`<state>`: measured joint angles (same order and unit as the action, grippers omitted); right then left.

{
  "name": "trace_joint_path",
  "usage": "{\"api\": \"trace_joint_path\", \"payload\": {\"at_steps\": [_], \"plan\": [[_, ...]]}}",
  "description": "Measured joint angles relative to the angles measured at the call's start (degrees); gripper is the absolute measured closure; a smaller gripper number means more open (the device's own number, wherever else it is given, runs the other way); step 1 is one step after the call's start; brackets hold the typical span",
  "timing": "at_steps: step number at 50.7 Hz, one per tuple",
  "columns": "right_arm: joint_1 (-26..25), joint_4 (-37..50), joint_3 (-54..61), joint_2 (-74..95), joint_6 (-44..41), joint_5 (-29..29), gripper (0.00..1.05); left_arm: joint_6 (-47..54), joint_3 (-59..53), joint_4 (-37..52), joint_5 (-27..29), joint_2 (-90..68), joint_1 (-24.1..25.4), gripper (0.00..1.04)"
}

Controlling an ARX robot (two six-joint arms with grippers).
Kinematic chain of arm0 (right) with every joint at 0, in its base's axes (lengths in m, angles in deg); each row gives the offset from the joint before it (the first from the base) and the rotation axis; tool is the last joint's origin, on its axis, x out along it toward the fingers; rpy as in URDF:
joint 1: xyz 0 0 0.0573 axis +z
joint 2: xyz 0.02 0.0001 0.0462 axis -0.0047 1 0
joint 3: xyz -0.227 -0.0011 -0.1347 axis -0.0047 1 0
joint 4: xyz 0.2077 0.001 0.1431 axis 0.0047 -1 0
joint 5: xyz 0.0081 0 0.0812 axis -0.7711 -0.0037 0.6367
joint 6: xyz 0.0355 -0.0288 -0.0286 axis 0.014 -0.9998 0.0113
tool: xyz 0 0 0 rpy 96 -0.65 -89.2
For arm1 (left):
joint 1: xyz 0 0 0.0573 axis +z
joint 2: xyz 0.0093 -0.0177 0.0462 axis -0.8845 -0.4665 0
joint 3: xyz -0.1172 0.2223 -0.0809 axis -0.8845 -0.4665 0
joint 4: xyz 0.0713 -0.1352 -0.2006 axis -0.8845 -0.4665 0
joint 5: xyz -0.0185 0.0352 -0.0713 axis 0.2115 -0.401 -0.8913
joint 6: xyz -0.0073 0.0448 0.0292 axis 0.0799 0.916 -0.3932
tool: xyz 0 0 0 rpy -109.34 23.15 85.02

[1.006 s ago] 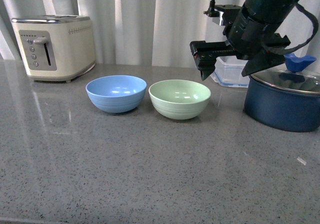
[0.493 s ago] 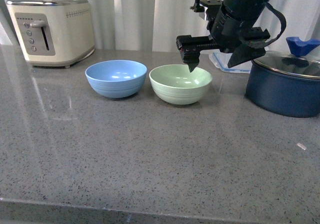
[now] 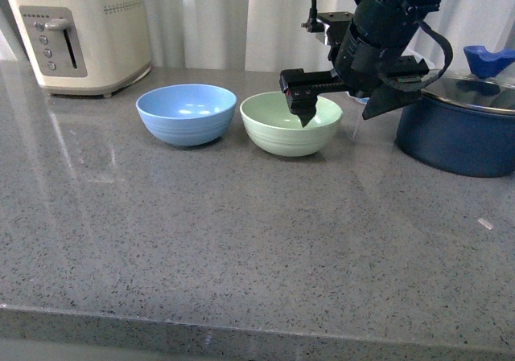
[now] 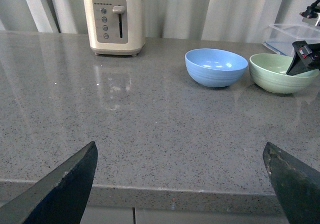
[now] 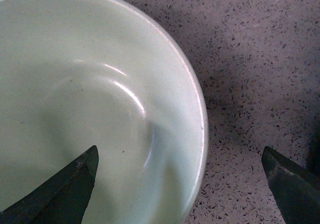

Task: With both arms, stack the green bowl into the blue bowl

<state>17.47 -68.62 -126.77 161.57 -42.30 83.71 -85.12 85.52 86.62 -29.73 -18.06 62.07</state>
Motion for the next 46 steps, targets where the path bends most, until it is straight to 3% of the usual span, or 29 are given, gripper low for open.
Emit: {"api": "trace_joint_path", "payload": {"at_steps": [7, 25, 35, 46], "plan": [[0.0, 0.3, 0.0, 0.6, 0.8, 0.6, 0.12, 0.0, 0.0, 0.0, 0.0, 0.0, 0.0, 0.07], [-1.1, 5.2, 7.3, -0.9, 2.9, 3.9, 0.79, 0.0, 0.0, 0.0, 0.0, 0.0, 0.0, 0.07], [-2.3, 7.5, 10.4, -4.5, 3.7, 5.5, 1.02, 0.0, 0.0, 0.0, 0.0, 0.0, 0.0, 0.07], [-4.0, 7.5, 11.9, -6.0, 3.3, 6.2, 1.03, 0.0, 0.0, 0.0, 0.0, 0.0, 0.0, 0.07]]}}
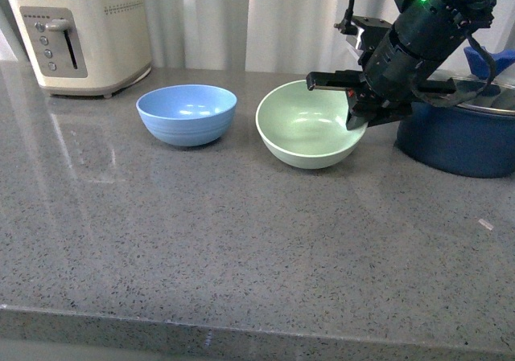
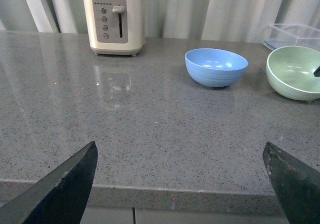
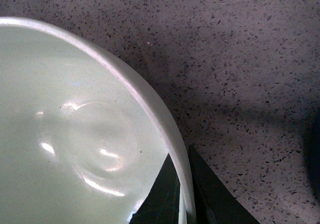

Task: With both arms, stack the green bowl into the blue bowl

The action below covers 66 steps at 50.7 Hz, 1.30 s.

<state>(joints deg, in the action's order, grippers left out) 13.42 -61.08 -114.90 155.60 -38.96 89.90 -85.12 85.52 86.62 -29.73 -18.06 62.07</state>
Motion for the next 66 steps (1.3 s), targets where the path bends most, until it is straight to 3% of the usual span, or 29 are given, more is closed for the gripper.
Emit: {"api": "trace_joint_path", "payload": {"at_steps": [12, 31, 56, 66], "plan": [[-1.5, -4.0, -5.2, 0.5, -0.3, 0.7, 1.03, 0.0, 0.0, 0.0, 0.0, 0.0, 0.0, 0.07], [-1.0, -12.4, -24.5, 4.7, -0.3, 2.6, 1.03, 0.0, 0.0, 0.0, 0.0, 0.0, 0.0, 0.07], [7.1, -24.3, -53.7, 19.6, -1.7, 6.8, 1.03, 0.0, 0.0, 0.0, 0.0, 0.0, 0.0, 0.07], [9.5, -24.9, -59.5, 23.6, -1.9, 8.0, 1.03, 0.0, 0.0, 0.0, 0.0, 0.0, 0.0, 0.07]]}}
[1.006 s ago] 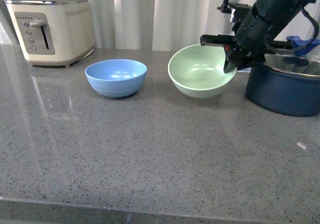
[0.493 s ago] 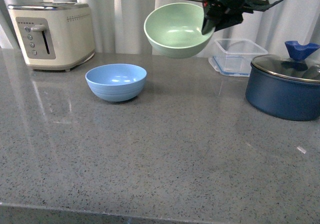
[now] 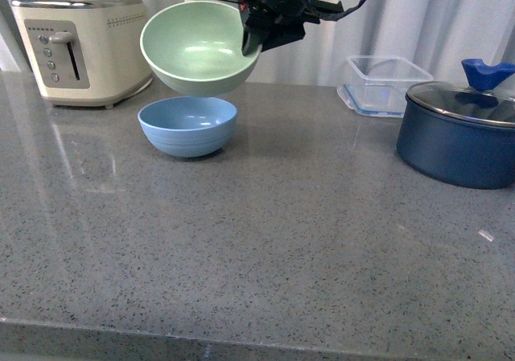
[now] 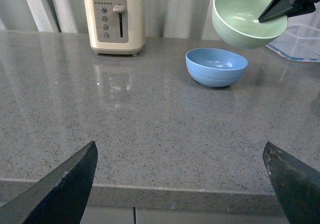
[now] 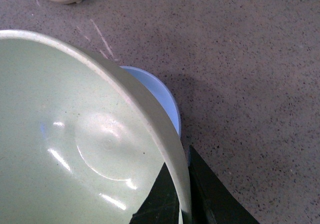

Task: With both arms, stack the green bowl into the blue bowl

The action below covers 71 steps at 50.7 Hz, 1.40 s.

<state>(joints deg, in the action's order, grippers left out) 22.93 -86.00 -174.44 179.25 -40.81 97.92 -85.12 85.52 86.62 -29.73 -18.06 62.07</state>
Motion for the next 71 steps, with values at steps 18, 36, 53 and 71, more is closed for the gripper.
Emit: {"api": "trace_joint_path", "payload": {"at_steps": [18, 36, 53, 71], "plan": [[0.6, 2.8, -0.8, 3.4, -0.3, 1.1, 1.03, 0.0, 0.0, 0.0, 0.0, 0.0, 0.0, 0.07], [0.2, 5.2, -0.8, 6.1, -1.7, 2.7, 1.03, 0.0, 0.0, 0.0, 0.0, 0.0, 0.0, 0.07], [0.1, 6.9, -0.8, 7.3, -2.6, 3.6, 0.91, 0.0, 0.0, 0.0, 0.0, 0.0, 0.0, 0.07], [-0.7, 7.0, -0.8, 7.4, -2.3, 3.5, 0.34, 0.0, 0.0, 0.0, 0.0, 0.0, 0.0, 0.07]]}}
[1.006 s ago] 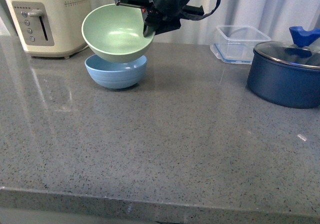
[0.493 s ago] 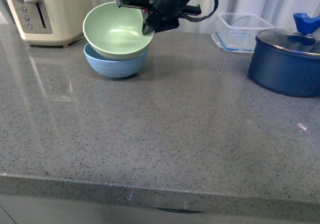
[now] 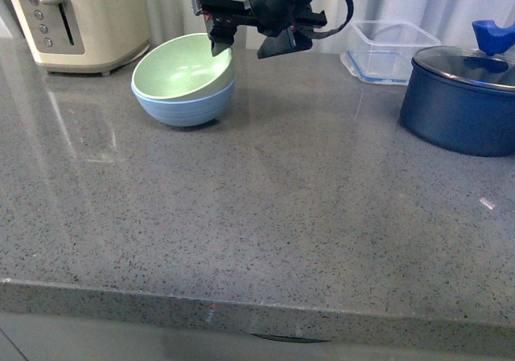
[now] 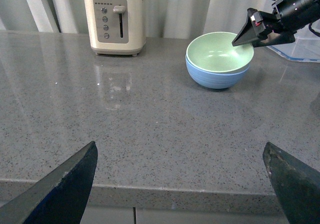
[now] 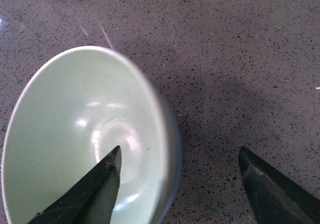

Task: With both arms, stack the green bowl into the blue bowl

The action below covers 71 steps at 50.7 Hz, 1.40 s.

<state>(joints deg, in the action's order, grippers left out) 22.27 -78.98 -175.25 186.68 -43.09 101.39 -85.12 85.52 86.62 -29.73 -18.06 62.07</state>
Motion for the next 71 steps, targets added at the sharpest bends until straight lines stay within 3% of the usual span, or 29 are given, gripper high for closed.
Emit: {"api": "trace_joint_path", "payload": {"at_steps": [5, 6, 8, 14, 25, 46, 55, 59, 71], "plan": [[-0.5, -0.3, 0.0, 0.0, 0.3, -0.1, 0.21, 0.0, 0.0, 0.0, 0.0, 0.0, 0.0, 0.07], [-0.7, -0.5, 0.0, -0.1, 0.3, -0.2, 0.12, 0.0, 0.0, 0.0, 0.0, 0.0, 0.0, 0.07], [-1.3, 1.1, 2.5, -1.7, 0.5, 0.0, 0.08, 0.0, 0.0, 0.0, 0.0, 0.0, 0.0, 0.07], [-3.8, 13.8, 22.9, -14.1, 0.4, 0.2, 0.1, 0.0, 0.0, 0.0, 0.0, 0.0, 0.0, 0.07], [-9.0, 23.3, 49.9, -36.0, -2.2, -0.1, 0.1, 0.0, 0.0, 0.0, 0.0, 0.0, 0.0, 0.07], [-18.5, 30.3, 77.6, -53.6, -3.0, 1.4, 0.1, 0.0, 0.0, 0.0, 0.0, 0.0, 0.0, 0.07], [-27.0, 35.3, 95.3, -71.3, -2.4, 1.9, 0.1, 0.0, 0.0, 0.0, 0.0, 0.0, 0.0, 0.07], [-29.8, 36.7, 103.6, -77.6, -3.4, -1.4, 0.1, 0.0, 0.0, 0.0, 0.0, 0.0, 0.0, 0.07], [-30.4, 36.9, 106.6, -79.5, -4.2, -1.6, 0.1, 0.0, 0.0, 0.0, 0.0, 0.0, 0.0, 0.07]]}}
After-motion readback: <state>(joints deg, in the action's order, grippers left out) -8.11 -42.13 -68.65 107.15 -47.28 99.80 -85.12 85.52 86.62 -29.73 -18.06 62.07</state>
